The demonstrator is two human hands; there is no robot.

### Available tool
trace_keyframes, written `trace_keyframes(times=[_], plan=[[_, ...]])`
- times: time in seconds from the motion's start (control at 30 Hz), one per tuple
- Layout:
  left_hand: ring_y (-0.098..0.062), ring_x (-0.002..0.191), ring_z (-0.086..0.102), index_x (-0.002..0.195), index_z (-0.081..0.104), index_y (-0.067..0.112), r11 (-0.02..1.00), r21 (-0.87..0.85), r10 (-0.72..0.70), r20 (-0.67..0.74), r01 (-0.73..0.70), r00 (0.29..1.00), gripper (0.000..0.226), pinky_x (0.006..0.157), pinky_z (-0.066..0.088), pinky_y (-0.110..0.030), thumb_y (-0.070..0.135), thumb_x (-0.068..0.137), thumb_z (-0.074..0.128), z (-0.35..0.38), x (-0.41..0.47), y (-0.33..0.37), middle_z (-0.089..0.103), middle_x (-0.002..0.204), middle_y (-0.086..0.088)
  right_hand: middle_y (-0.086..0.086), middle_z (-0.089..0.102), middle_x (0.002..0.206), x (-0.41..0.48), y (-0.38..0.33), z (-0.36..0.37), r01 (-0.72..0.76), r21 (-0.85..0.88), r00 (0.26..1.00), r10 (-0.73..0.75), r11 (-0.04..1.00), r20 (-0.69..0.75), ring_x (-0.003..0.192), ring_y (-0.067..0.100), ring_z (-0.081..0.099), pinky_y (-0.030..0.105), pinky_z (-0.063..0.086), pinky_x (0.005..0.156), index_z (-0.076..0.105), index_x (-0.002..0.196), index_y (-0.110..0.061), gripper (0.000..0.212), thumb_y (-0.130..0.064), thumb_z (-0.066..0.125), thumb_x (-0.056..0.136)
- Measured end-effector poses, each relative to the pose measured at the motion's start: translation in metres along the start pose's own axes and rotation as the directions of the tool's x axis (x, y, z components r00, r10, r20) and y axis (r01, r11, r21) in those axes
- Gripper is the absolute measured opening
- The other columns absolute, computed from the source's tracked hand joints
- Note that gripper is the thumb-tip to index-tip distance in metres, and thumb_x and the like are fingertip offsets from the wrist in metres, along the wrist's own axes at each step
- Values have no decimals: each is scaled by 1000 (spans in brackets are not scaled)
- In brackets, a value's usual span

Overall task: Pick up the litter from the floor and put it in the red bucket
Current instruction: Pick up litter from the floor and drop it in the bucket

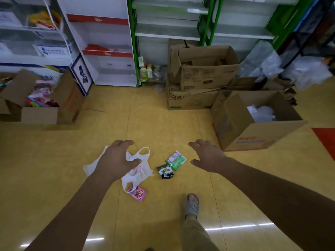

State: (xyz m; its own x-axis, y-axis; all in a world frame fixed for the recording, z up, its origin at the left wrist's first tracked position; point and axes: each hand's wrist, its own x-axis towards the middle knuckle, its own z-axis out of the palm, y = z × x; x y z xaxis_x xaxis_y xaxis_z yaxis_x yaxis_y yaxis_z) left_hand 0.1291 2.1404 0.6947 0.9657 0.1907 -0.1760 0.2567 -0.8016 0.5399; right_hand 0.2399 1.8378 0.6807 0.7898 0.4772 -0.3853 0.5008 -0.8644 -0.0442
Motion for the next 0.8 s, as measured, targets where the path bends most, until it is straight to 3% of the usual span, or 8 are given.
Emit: trace_keyframes(times=[0.33, 0.53, 0.8], plan=[[-18, 109, 56, 138, 50, 23, 995, 81, -68, 26, 65, 997, 70, 84, 43, -26, 43, 76, 77, 31, 117, 44, 49, 134, -2, 7, 35, 145, 120, 89, -8, 19, 7, 997, -20, 1000, 70, 128, 31, 40, 46, 45, 98, 23, 149, -27, 72, -48, 58, 90], [-19, 99, 58, 138, 50, 23, 987, 64, -148, 34, 146, 988, 69, 81, 43, -27, 40, 77, 77, 66, 181, 72, 48, 135, -4, 9, 33, 146, 191, 129, -2, 129, -16, 982, -126, 991, 138, 129, 32, 39, 46, 44, 100, 21, 150, -25, 73, -48, 57, 91], [-23, 112, 57, 138, 50, 22, 984, 32, -177, 54, 175, 983, 71, 91, 49, -38, 40, 76, 78, 108, 238, 73, 49, 135, -5, 9, 31, 148, 254, 149, 21, 187, -23, 963, -178, 982, 200, 129, 32, 38, 45, 43, 99, 21, 149, -25, 73, -48, 57, 91]])
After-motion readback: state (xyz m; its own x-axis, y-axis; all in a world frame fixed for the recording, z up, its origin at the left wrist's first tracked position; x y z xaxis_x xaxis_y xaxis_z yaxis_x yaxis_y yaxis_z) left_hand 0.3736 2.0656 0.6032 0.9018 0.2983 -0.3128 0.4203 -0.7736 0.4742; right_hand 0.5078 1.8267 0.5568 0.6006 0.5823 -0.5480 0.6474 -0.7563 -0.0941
